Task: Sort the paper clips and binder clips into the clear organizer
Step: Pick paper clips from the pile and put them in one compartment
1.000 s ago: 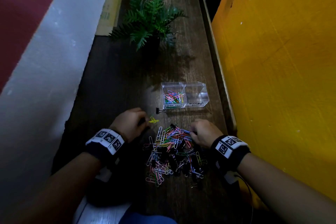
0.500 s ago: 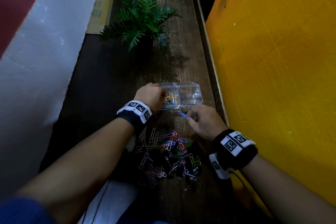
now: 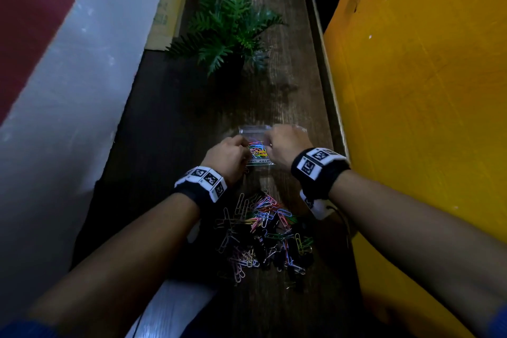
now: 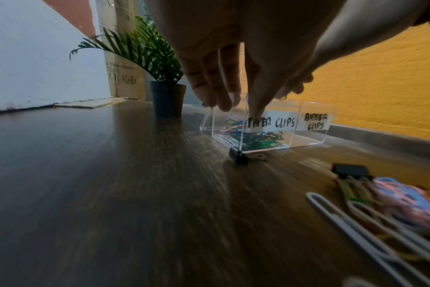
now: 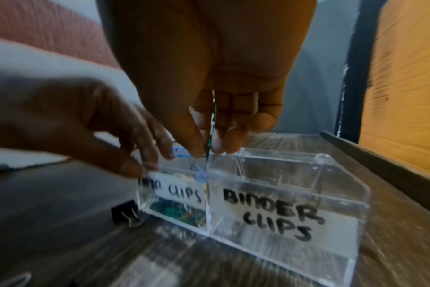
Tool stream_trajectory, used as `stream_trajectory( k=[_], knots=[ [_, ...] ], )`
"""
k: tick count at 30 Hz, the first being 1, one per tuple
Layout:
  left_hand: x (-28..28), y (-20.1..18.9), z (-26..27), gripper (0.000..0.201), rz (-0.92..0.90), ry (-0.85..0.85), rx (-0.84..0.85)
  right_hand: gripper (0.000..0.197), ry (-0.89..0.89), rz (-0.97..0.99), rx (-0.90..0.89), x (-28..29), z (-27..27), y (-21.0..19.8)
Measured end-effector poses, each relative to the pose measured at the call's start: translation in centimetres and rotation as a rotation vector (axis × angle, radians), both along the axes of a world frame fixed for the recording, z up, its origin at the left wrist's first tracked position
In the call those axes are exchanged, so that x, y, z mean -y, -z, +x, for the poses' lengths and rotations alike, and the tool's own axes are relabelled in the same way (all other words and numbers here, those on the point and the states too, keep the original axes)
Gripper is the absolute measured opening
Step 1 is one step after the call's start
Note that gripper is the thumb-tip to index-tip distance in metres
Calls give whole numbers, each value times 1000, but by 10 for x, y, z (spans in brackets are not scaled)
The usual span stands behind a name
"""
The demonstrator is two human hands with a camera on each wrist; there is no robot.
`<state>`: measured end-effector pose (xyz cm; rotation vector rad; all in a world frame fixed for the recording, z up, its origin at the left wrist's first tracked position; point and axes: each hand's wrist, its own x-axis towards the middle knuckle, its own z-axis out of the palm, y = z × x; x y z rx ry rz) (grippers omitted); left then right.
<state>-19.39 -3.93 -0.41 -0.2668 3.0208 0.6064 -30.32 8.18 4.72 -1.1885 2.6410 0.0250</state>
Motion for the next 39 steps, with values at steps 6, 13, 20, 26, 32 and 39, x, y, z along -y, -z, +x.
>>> stream_trajectory(
  k=[6, 13, 20, 26, 32, 39],
  knots=[
    [8, -8, -8, 24, -8, 18, 8, 27, -67, 47, 53, -1, 0, 1],
    [0, 10, 33, 15, 29, -33, -159, 18, 60, -375, 147, -70, 27, 15],
    [-17, 22, 77, 37, -28, 95, 40, 27, -126, -311, 202, -132, 100, 41],
    [-65, 25, 127, 40, -17, 299, -51, 45, -340, -147, 162, -147, 165, 70],
    [-54, 31, 144, 58, -132, 144, 170, 65, -285, 76, 130, -143, 137, 80],
    [-42, 24, 145, 45, -26, 98, 63, 55, -180, -139, 173, -132, 111, 66]
  ],
)
